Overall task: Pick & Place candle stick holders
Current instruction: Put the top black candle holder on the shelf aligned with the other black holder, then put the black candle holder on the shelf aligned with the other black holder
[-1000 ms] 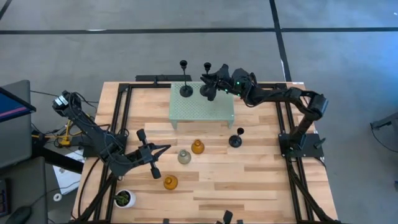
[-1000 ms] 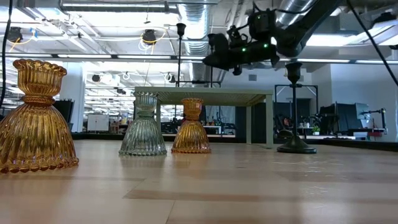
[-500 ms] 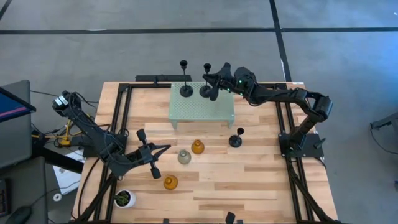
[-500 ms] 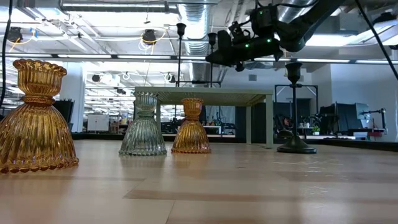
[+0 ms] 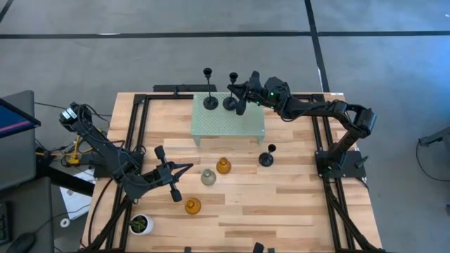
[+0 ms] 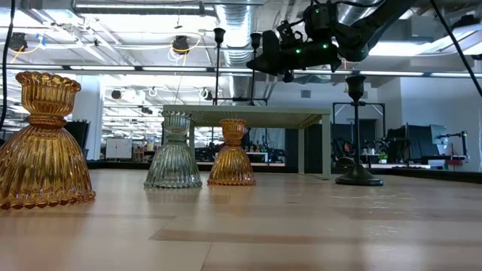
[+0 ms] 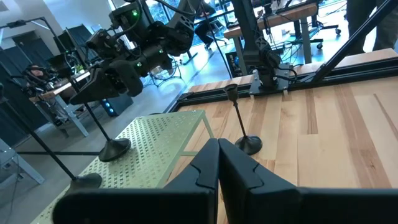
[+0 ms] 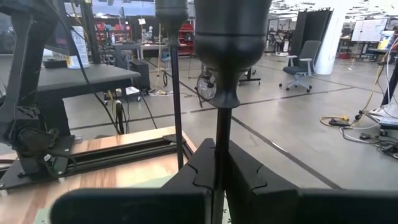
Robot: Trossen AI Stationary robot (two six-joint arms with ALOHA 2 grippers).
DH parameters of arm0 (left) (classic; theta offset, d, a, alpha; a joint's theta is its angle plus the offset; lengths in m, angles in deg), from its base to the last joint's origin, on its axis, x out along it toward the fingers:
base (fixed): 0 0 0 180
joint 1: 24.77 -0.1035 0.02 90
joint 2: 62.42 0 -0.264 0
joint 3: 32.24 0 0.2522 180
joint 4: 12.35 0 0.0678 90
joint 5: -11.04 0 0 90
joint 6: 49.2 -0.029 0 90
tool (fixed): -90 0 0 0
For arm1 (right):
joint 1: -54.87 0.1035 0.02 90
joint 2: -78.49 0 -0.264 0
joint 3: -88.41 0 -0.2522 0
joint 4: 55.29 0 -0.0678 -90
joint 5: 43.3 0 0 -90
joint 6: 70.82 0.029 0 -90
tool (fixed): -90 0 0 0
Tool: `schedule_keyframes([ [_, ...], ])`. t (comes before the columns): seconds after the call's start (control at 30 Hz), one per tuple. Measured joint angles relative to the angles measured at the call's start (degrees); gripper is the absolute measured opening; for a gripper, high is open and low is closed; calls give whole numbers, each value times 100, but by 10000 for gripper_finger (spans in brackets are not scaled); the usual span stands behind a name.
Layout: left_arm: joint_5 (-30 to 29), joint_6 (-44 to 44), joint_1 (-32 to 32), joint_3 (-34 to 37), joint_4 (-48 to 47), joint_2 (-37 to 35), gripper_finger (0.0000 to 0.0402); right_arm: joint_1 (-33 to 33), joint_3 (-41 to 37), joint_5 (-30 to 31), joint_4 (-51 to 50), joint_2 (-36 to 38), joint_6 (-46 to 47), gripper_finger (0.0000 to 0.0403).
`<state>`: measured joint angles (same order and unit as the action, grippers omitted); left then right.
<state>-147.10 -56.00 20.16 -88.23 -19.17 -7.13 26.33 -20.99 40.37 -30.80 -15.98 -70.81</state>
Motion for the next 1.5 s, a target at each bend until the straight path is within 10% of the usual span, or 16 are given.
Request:
schedule_keyframes([
  [1.1,0,21,0,0,0,0,6,-9,-2,23,-18,-50,138,70],
  [1.5,0,21,0,0,0,0,6,-9,0,20,-637,-32,153,223],
])
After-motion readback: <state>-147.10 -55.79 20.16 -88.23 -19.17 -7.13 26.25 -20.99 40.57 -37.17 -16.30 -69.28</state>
